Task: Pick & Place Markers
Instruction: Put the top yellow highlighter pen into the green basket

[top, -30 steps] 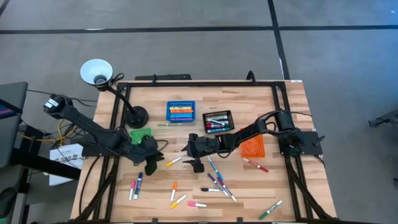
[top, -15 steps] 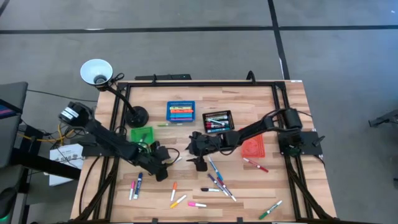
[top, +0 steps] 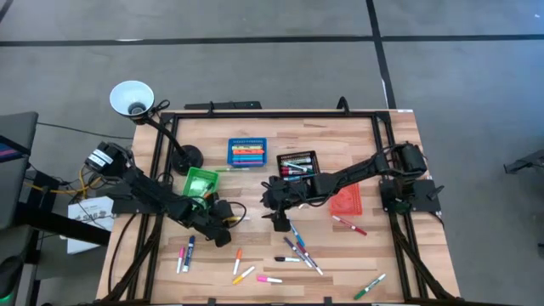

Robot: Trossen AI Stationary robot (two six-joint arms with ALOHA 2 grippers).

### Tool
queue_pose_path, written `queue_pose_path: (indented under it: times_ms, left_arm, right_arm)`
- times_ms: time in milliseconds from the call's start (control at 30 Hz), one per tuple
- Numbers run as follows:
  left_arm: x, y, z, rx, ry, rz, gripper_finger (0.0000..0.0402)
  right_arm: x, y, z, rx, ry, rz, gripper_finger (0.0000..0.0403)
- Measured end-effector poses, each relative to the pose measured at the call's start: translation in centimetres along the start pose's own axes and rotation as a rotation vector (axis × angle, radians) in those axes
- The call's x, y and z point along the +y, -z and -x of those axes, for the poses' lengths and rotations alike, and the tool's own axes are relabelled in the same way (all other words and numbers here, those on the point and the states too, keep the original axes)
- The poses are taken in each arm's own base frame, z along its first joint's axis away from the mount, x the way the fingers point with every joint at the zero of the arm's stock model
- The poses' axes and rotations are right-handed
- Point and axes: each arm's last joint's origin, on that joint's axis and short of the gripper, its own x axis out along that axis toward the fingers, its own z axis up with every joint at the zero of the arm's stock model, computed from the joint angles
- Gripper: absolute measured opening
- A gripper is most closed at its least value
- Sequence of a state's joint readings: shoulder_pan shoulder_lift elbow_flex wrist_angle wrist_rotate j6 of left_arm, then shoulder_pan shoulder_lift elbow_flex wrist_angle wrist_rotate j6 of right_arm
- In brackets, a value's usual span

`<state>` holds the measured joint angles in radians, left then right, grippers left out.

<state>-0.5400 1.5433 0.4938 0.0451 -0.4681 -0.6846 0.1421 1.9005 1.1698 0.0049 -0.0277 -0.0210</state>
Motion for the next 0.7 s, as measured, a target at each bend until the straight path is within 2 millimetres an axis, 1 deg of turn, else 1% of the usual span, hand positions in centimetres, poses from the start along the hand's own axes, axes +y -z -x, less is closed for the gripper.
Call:
queue_pose_path:
  times_ms: [133, 300, 400, 533, 600, 700]
  left_arm:
    - [0.0, -0.1, 0.0, -0.006, 0.0, 0.01, 0.0036]
    - [0.1, -0.5, 0.6, -0.017, 0.03, 0.025, 0.0035]
    - [0.1, -1.6, 2.0, -0.074, 0.072, 0.06, 0.0045]
    - [0.6, -3.0, 4.5, -0.154, 0.128, 0.108, 0.0034]
    - [1.2, -3.4, 5.9, -0.169, 0.137, 0.116, 0.0031]
    - [2.7, -3.2, 7.9, -0.156, 0.099, 0.13, 0.0031]
  right_arm:
    - [0.0, 0.0, 0.0, 0.003, 0.0, -0.021, 0.0255]
    - [0.1, 0.0, 0.0, 0.002, -0.001, -0.02, 0.0255]
    - [0.0, 0.1, -0.1, 0.003, -0.001, -0.021, 0.0255]
    - [0.1, 0.1, -0.1, 0.004, -0.001, -0.021, 0.0255]
    - [0.1, 0.1, -0.1, 0.007, -0.001, -0.021, 0.0255]
    - [0.1, 0.2, -0.1, 0.022, -0.001, -0.037, 0.0255]
